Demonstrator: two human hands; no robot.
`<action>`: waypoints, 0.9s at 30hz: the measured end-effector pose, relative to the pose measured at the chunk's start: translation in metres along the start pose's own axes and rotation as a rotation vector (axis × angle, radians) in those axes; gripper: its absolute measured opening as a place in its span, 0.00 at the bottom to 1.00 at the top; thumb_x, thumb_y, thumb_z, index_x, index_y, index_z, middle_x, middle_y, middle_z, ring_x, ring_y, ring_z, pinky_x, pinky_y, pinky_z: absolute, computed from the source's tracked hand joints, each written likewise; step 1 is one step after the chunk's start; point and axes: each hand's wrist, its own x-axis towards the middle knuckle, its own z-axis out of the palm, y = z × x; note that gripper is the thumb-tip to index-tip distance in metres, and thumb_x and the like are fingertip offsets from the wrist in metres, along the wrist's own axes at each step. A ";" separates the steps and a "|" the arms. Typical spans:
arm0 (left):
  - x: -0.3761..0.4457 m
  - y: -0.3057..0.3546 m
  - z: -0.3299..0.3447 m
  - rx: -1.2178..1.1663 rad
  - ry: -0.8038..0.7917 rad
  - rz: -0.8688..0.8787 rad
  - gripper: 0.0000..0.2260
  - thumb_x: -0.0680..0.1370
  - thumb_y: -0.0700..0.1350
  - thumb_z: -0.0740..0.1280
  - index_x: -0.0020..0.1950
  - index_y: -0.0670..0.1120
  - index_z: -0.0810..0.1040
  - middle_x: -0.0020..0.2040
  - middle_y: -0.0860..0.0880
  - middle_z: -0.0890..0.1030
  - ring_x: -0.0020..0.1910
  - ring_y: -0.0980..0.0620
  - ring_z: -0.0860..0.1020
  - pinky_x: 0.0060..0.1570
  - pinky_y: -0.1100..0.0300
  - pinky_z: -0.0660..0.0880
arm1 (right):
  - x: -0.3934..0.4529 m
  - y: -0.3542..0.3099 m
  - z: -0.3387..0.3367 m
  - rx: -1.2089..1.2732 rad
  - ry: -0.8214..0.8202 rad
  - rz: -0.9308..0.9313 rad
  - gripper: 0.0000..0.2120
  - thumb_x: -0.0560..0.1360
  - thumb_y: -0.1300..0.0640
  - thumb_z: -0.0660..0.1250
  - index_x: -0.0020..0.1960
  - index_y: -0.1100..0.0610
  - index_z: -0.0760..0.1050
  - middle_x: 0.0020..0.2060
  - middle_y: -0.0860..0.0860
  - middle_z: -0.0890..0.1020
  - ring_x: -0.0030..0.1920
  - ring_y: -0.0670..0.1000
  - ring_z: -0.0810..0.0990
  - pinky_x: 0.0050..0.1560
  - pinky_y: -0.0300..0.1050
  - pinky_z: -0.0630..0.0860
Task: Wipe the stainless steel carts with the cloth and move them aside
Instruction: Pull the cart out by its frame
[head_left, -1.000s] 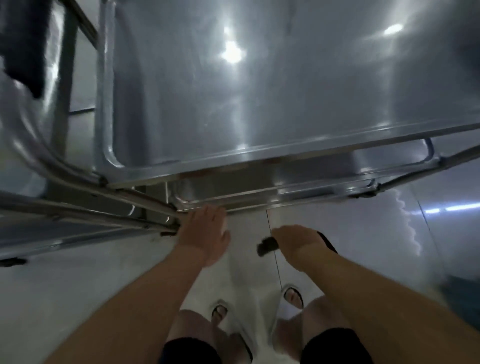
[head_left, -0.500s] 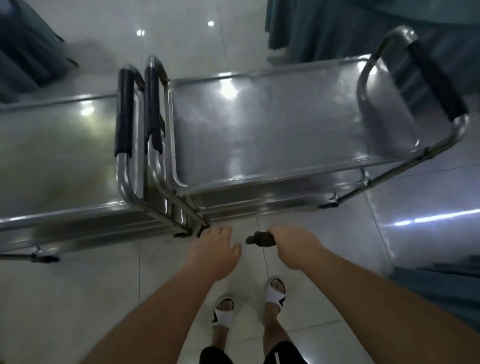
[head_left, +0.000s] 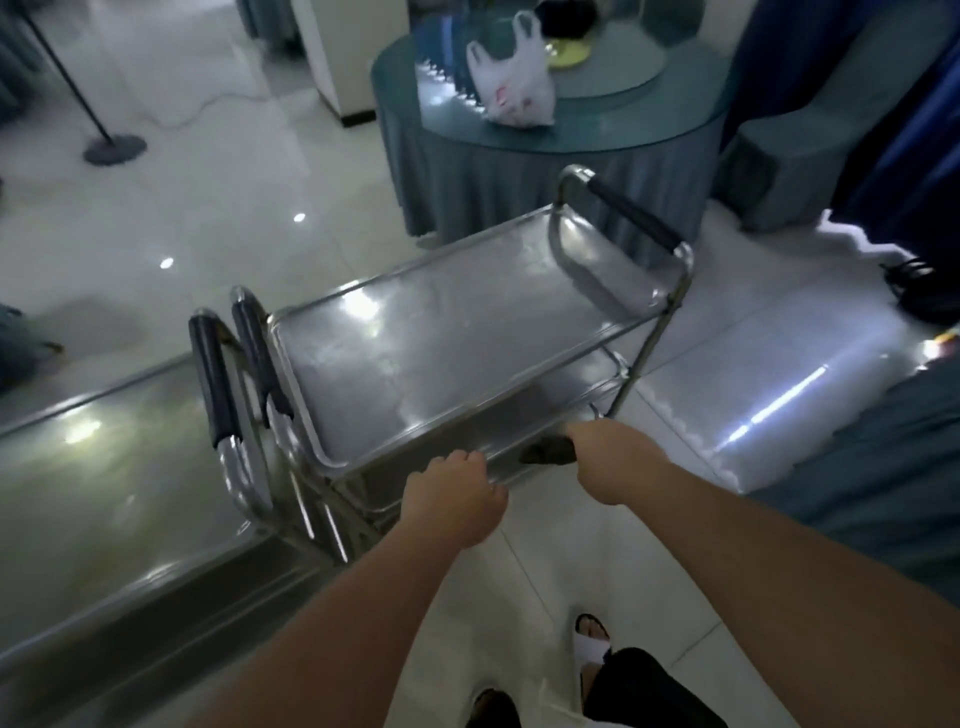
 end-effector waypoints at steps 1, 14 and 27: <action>0.003 0.012 -0.007 0.015 0.008 0.015 0.23 0.85 0.60 0.56 0.75 0.49 0.69 0.71 0.46 0.74 0.69 0.42 0.74 0.65 0.43 0.73 | -0.004 0.009 -0.002 0.016 0.006 0.011 0.16 0.79 0.65 0.63 0.65 0.54 0.74 0.55 0.54 0.79 0.51 0.55 0.80 0.56 0.53 0.80; 0.090 0.262 -0.047 0.185 0.057 0.274 0.19 0.83 0.58 0.60 0.69 0.49 0.72 0.68 0.46 0.76 0.66 0.43 0.75 0.57 0.47 0.72 | -0.029 0.261 -0.037 0.203 0.150 0.210 0.12 0.76 0.64 0.63 0.53 0.48 0.72 0.45 0.48 0.76 0.46 0.50 0.78 0.44 0.45 0.76; 0.168 0.533 -0.051 0.178 0.035 0.430 0.22 0.83 0.59 0.59 0.74 0.50 0.70 0.68 0.48 0.77 0.63 0.45 0.77 0.59 0.46 0.74 | -0.045 0.533 -0.080 0.264 0.161 0.416 0.12 0.77 0.65 0.62 0.56 0.50 0.71 0.45 0.49 0.76 0.45 0.51 0.78 0.43 0.46 0.75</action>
